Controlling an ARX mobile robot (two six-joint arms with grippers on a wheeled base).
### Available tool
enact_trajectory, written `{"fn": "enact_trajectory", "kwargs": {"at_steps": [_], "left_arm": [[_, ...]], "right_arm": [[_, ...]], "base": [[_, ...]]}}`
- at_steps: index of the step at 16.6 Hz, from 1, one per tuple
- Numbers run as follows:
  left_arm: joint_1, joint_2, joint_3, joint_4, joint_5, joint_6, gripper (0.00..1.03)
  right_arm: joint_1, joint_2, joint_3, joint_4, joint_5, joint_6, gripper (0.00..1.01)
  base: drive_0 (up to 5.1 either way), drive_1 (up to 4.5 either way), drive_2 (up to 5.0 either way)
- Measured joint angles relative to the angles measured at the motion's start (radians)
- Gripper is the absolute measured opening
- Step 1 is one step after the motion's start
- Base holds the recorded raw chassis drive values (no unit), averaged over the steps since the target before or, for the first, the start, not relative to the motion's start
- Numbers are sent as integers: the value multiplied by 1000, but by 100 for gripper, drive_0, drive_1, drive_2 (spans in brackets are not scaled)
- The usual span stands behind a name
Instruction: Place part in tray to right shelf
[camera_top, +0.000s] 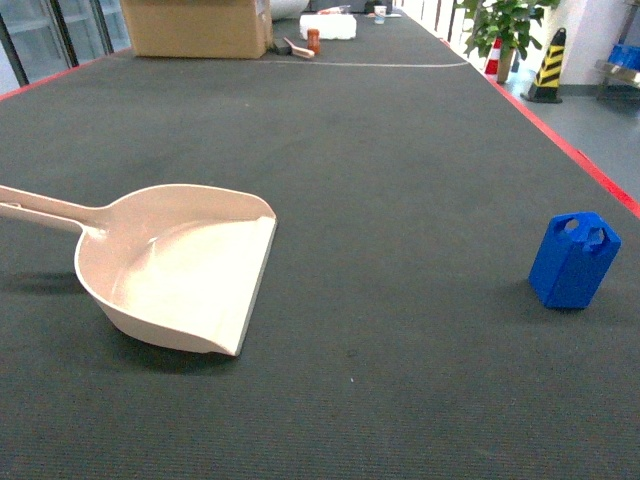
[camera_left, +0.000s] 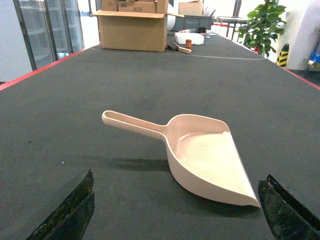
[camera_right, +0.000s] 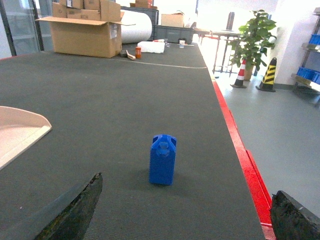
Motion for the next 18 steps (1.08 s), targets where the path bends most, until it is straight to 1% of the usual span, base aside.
{"fn": "enact_trajectory", "kwargs": {"at_steps": [18], "left_arm": [[0,0,0,0,0,0,98]], "right_arm": [[0,0,0,0,0,0,98]], "base": [[0,0,0]]}}
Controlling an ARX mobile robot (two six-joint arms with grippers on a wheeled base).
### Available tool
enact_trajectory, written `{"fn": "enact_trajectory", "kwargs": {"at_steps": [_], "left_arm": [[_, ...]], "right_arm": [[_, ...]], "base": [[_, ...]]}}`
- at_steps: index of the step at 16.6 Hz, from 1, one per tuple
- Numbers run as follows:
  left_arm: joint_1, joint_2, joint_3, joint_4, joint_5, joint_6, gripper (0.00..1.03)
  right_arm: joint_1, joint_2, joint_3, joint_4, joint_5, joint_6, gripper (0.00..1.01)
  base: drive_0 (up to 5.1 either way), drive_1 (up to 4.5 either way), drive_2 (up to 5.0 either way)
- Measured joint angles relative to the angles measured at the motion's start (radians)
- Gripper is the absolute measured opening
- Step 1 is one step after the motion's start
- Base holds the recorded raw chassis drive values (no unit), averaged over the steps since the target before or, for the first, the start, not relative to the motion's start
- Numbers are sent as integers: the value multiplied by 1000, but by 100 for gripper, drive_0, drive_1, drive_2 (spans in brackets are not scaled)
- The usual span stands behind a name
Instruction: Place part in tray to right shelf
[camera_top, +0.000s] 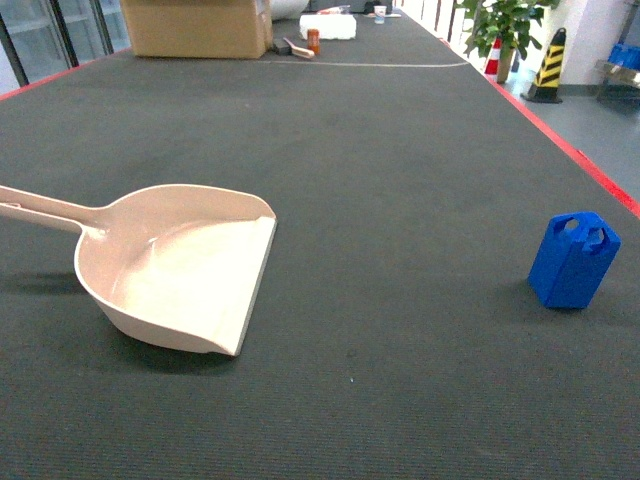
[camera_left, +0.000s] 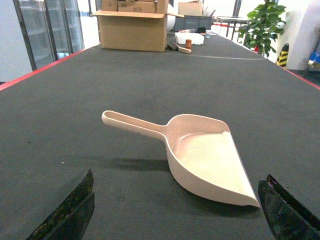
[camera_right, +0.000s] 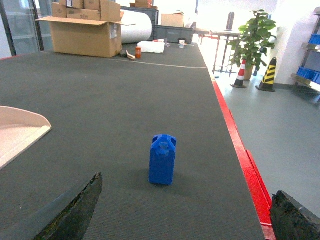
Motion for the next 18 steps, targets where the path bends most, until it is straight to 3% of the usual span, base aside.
{"fn": "enact_trajectory", "kwargs": {"at_steps": [18], "left_arm": [[0,0,0,0,0,0,98]], "right_arm": [[0,0,0,0,0,0,98]], "base": [[0,0,0]]}}
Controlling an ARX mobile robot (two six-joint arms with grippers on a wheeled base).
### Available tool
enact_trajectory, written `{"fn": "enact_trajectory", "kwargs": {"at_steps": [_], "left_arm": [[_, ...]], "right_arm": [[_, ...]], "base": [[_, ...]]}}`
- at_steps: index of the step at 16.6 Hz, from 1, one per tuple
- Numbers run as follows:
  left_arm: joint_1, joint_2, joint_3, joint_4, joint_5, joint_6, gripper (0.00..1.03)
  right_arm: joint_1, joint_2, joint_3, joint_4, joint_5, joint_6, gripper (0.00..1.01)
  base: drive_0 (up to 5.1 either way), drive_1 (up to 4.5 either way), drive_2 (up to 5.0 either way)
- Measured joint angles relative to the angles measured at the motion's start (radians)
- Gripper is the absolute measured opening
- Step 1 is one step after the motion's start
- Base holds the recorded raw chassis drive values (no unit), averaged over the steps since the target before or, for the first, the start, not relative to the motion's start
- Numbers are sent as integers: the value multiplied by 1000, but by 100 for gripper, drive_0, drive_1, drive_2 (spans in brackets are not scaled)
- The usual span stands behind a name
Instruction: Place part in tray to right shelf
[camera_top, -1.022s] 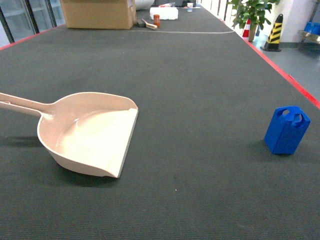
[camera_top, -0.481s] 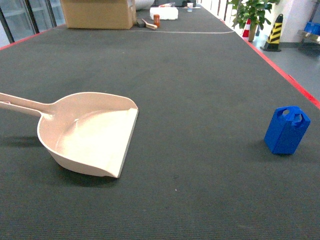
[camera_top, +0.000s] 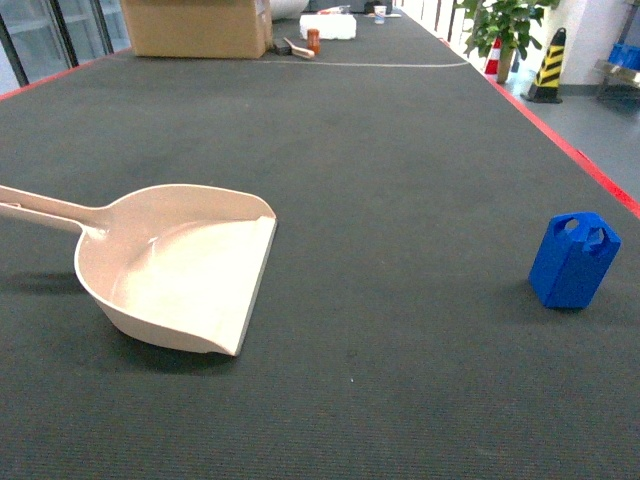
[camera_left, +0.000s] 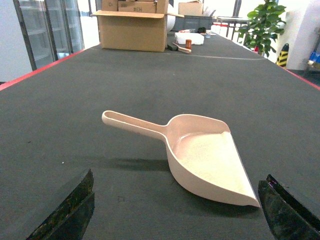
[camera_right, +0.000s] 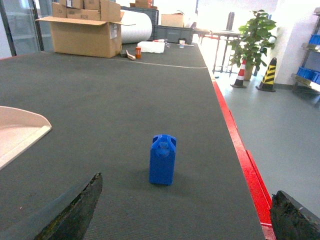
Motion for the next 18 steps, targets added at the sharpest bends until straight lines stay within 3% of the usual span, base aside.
{"fn": "enact_trajectory", "kwargs": {"at_steps": [18], "left_arm": [[0,0,0,0,0,0,98]], "right_arm": [[0,0,0,0,0,0,98]], "base": [[0,0,0]]}}
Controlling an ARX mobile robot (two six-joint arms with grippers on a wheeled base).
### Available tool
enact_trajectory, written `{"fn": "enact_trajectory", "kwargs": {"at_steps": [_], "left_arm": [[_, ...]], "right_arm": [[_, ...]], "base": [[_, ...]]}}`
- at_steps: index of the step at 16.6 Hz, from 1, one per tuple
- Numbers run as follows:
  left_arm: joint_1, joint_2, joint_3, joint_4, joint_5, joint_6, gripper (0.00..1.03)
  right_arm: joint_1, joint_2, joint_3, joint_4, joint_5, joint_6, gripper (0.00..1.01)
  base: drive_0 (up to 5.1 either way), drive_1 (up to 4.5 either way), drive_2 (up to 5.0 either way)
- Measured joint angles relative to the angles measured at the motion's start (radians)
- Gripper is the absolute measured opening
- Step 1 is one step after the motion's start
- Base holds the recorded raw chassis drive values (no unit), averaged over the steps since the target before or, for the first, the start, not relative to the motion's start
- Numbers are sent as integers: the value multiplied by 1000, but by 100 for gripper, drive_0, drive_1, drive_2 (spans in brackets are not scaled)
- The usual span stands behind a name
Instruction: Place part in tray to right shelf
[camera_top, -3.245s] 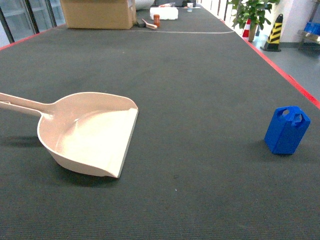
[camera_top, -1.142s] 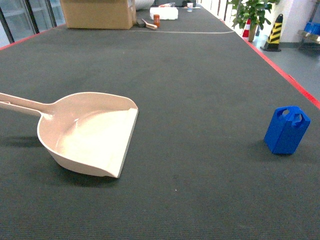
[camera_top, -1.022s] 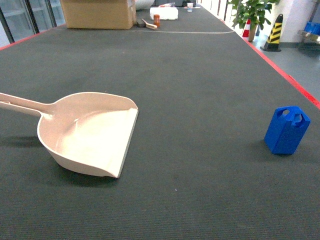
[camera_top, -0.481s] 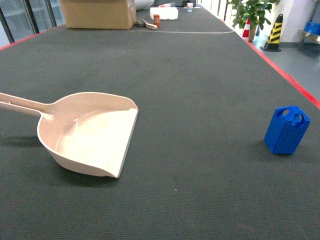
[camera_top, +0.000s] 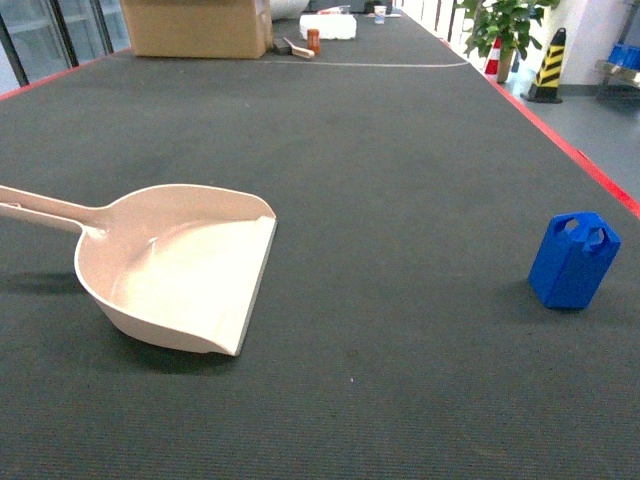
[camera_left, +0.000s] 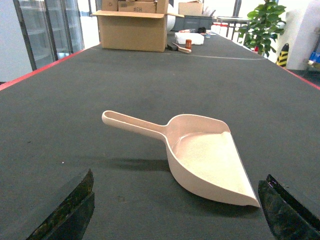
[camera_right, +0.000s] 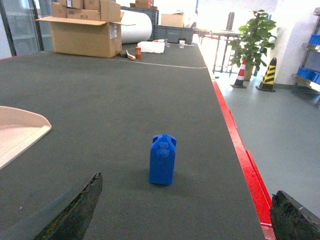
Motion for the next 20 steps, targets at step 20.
{"fn": "enact_trajectory", "kwargs": {"at_steps": [20], "left_arm": [[101,1781,623,766,135,-974,98]], "right_arm": [[0,0,0,0,0,0,98]], "base": [[0,0,0]]}}
